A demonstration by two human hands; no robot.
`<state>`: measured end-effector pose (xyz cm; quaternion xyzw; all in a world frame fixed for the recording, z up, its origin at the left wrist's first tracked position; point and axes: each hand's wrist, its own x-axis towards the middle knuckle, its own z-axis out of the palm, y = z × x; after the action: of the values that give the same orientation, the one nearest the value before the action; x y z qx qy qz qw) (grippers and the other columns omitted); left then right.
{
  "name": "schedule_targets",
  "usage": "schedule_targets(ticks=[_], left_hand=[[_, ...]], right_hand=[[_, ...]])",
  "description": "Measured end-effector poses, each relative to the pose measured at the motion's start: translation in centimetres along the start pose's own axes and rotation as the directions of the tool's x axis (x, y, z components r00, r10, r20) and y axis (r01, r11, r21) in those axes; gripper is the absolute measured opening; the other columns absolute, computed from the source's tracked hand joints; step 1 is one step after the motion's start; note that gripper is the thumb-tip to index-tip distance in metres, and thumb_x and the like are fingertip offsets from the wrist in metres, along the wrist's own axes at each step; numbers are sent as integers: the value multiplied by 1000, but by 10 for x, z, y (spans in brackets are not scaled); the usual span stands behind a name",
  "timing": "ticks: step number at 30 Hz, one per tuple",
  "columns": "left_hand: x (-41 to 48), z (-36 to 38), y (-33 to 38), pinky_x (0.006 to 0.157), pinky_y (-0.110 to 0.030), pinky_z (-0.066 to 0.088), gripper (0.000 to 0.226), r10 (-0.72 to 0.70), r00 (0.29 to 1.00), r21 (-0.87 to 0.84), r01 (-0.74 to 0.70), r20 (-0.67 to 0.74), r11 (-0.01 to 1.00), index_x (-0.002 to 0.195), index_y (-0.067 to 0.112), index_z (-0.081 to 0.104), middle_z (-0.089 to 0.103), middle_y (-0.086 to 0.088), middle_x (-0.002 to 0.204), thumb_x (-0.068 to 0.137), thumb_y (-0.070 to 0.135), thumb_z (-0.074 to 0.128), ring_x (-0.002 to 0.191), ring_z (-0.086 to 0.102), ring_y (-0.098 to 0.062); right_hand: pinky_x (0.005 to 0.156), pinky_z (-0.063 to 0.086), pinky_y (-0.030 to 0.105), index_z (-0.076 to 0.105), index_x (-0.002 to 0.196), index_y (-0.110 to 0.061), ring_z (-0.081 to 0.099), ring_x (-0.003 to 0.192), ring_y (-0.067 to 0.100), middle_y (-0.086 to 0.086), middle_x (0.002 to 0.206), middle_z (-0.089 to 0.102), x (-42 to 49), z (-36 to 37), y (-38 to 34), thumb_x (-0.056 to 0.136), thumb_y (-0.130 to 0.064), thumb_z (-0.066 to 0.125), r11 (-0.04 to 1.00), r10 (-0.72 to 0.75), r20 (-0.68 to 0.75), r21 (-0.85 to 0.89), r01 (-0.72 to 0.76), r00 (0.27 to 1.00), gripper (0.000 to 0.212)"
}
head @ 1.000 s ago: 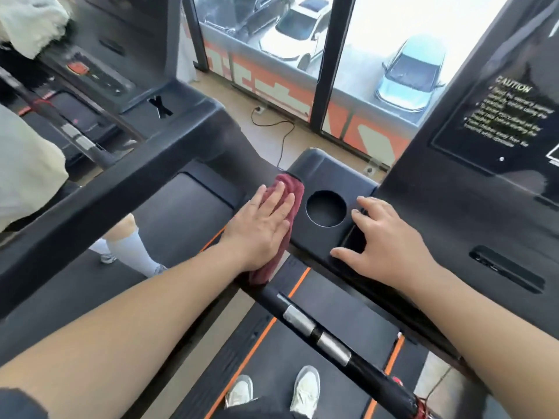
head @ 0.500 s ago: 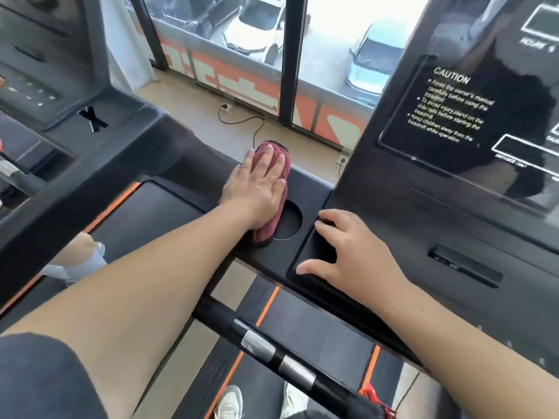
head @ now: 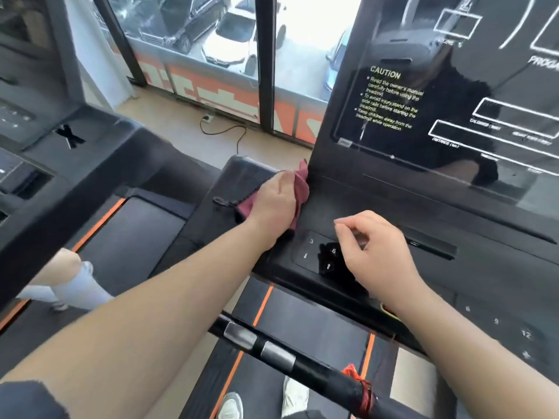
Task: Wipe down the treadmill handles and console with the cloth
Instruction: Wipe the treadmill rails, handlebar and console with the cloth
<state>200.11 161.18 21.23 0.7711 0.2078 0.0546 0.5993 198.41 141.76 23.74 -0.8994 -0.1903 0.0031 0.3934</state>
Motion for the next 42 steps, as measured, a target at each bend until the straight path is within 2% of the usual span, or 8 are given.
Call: schedule_targets(ticks=[4,10,17,23,30,34,38,42], left_hand=[[-32,15,-26,127,-35,14,51,199,947,516,-305,251,801,161,25,27,11,6,171,111,32,31,155,19,-13],[-66,-15,-55,129,-38,7,61,245,838,660,-538,488,524,162,17,23,10,3,171,107,43,15,158,-1,-21],[-16,11,-35,128,-41,-6,61,157,885,685,-443,439,578,163,23,-3,-21,5,168,111,39,23,156,-17,-19],[-62,-27,-59,127,-32,-5,55,210,828,606,-530,519,593,164,21,12,-4,7,171,112,35,25,157,-8,-12],[-25,-94,-79,128,-39,-4,65,111,896,841,-443,431,311,164,19,12,14,3,171,105,47,7,158,-9,-14],[-36,-68,-76,128,-41,0,57,143,934,833,-358,329,421,154,21,40,38,4,162,107,42,15,158,3,-15],[-50,-66,-79,125,-35,18,37,322,916,746,-386,239,542,130,23,65,69,2,130,107,36,39,136,51,-19],[-75,-79,-96,114,-36,41,38,485,856,687,-462,180,561,127,19,71,70,-1,131,102,33,46,129,60,-21]], right_hand=[[74,45,10,76,102,-20,61,85,1,-15,94,68,3,-4,1,97,-17,62,997,74,-37,19,-74,997,15],[78,48,11,75,108,-22,63,84,0,-16,94,70,9,-2,5,98,-16,59,988,141,4,65,-141,990,20],[84,55,24,74,110,-25,67,85,4,-14,89,73,12,0,4,99,-19,57,978,190,56,73,-194,980,21],[80,56,27,75,106,-25,68,80,8,-11,85,74,10,14,-8,98,-19,58,979,174,77,96,-181,982,20],[80,55,27,76,104,-22,67,80,7,-12,85,74,-2,38,-34,97,-17,60,983,133,137,105,-148,982,18],[77,56,27,76,101,-27,67,77,8,-10,82,74,-9,47,-39,97,-20,60,973,176,141,127,-194,974,18],[76,54,26,76,100,-26,67,76,8,-9,81,73,-19,52,-43,97,-19,60,975,177,133,112,-192,975,18],[70,45,14,75,100,-26,62,72,4,-12,81,71,-20,55,-50,97,-17,62,978,162,103,119,-174,981,16]])
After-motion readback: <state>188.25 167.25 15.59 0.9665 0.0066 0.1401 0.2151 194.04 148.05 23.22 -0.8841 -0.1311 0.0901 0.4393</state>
